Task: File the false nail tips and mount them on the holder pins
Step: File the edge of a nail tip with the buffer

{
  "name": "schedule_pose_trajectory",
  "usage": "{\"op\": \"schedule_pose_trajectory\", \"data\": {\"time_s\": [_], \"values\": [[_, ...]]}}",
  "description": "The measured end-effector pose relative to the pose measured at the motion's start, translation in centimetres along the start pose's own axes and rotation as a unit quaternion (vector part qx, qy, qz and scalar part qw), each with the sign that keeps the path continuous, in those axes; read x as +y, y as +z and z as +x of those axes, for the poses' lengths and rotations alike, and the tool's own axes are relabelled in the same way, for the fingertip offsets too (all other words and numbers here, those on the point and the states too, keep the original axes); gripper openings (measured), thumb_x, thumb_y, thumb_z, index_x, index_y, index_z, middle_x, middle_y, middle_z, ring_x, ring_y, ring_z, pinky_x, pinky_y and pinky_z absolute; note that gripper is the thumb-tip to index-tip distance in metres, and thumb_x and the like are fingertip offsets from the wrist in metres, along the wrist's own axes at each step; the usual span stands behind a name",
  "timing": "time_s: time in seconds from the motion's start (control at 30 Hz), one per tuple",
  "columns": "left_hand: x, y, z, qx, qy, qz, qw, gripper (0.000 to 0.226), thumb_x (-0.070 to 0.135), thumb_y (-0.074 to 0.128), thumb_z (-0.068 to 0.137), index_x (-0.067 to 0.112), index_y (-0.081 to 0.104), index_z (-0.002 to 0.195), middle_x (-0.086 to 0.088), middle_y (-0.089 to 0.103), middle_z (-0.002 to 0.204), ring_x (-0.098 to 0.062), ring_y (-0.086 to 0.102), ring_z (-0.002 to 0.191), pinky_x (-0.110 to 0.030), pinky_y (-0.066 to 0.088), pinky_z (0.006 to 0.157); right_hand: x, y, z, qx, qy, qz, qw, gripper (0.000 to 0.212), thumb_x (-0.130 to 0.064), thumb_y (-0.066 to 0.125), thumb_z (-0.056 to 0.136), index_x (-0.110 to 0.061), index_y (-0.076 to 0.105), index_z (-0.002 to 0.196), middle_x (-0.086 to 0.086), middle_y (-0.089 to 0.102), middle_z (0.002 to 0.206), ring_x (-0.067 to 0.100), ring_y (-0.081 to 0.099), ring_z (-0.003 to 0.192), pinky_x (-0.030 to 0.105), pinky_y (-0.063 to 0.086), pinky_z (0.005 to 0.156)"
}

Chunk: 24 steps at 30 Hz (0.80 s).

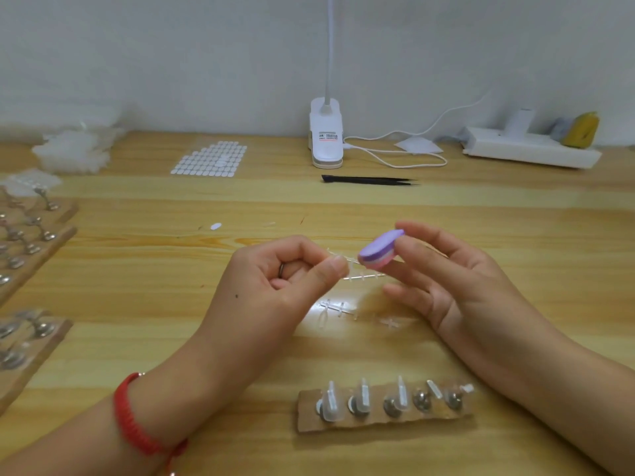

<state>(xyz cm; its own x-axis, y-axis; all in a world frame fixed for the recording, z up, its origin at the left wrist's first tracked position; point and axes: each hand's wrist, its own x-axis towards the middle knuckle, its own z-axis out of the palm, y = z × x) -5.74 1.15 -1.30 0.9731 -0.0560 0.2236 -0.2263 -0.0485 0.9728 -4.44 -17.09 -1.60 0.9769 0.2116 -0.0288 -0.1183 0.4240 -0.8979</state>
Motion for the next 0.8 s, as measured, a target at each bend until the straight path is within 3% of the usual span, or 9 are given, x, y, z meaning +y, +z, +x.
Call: {"op": "schedule_pose_trajectory", "data": {"time_s": [0.07,0.17,0.3,0.43,0.57,0.7,0.8], "values": [[-0.02,-0.07,0.08,0.017,0.002,-0.002,1.000,0.038,0.036,0.066,0.066,-0.001,0.066,0.072,0.011,0.020,0.046,-0.006,0.015,0.041,-0.008,0.023,0.041,0.11,0.06,-0.11,-0.009,-0.007,-0.018,1.000,0.029,-0.020,0.078,0.061,-0.017,0.075,0.089,0.010,0.075,0.088,0.019,0.074,0.078,0.023,0.056,0.057],[0.07,-0.04,0.10,0.008,-0.004,0.000,1.000,0.034,0.033,0.066,0.068,0.000,0.065,0.070,0.011,0.021,0.045,-0.005,0.016,0.040,-0.010,0.021,0.040,0.42,0.70,-0.55,-0.065,-0.018,-0.129,0.989,0.025,-0.019,0.086,0.065,-0.021,0.077,0.088,0.006,0.075,0.091,0.020,0.074,0.077,0.024,0.057,0.060],[0.10,0.08,-0.03,-0.006,-0.012,-0.004,1.000,0.030,0.032,0.065,0.070,0.001,0.063,0.067,0.013,0.020,0.045,-0.004,0.015,0.040,-0.011,0.019,0.039,0.20,0.09,-0.12,-0.014,-0.009,-0.018,1.000,0.025,-0.021,0.079,0.061,-0.019,0.078,0.086,0.010,0.075,0.087,0.019,0.073,0.077,0.023,0.056,0.055],[0.11,0.04,0.06,-0.002,-0.005,-0.004,1.000,0.028,0.030,0.065,0.071,0.002,0.065,0.068,0.012,0.021,0.045,-0.003,0.015,0.040,-0.010,0.018,0.039,0.43,0.77,-0.57,-0.073,-0.018,-0.126,0.989,0.023,-0.018,0.083,0.067,-0.022,0.077,0.089,0.005,0.075,0.093,0.020,0.074,0.076,0.024,0.058,0.060],[0.00,0.00,0.02,-0.005,-0.005,-0.004,1.000,0.032,0.034,0.066,0.068,0.002,0.064,0.068,0.011,0.020,0.045,-0.005,0.015,0.041,-0.010,0.020,0.040,0.13,0.07,-0.10,-0.017,-0.003,-0.020,1.000,0.028,-0.020,0.079,0.061,-0.018,0.076,0.089,0.009,0.075,0.089,0.019,0.074,0.077,0.022,0.056,0.056],[0.04,0.00,0.10,-0.002,0.000,-0.009,1.000,0.030,0.033,0.065,0.068,0.003,0.064,0.067,0.011,0.021,0.045,-0.005,0.016,0.041,-0.009,0.021,0.040,0.43,0.75,-0.53,-0.084,-0.011,-0.145,0.986,0.025,-0.014,0.085,0.065,-0.022,0.077,0.088,0.003,0.075,0.092,0.018,0.073,0.076,0.024,0.057,0.060],[0.03,0.05,0.03,-0.023,-0.007,-0.012,1.000,0.031,0.032,0.065,0.069,0.001,0.065,0.069,0.011,0.022,0.045,-0.004,0.016,0.041,-0.011,0.019,0.039,0.22,0.27,-0.13,-0.050,-0.003,-0.067,0.997,0.022,-0.017,0.080,0.063,-0.020,0.078,0.085,0.006,0.075,0.086,0.018,0.074,0.077,0.022,0.056,0.057]]}}
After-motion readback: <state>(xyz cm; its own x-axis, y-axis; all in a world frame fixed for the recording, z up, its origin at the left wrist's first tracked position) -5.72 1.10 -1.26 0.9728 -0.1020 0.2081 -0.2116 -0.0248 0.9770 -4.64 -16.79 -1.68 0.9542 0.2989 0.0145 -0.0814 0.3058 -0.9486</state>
